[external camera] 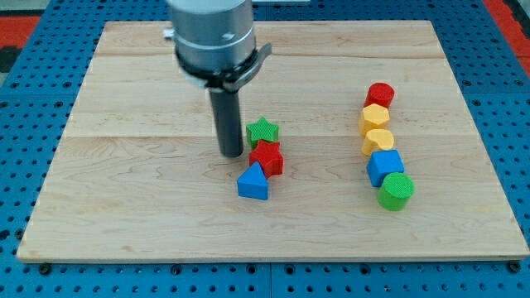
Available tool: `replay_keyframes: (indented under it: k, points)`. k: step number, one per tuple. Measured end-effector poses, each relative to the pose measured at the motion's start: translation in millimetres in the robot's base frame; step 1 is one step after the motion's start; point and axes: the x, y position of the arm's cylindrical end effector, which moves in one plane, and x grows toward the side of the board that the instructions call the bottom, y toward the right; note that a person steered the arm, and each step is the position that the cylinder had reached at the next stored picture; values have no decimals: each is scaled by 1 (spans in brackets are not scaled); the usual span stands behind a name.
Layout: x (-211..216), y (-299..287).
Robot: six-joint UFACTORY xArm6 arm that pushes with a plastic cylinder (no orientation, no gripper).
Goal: Push the green star towards the top center
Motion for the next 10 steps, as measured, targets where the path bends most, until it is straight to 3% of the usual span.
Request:
replay_keyframes:
  k: [2, 3, 4, 5, 6, 7, 9, 10]
  points:
    - [-82, 32]
    - [-66, -12]
    - [4, -10]
    - [17, 28]
    - [41, 29]
    - [25, 31]
    - [-46, 65]
    - [-46, 51]
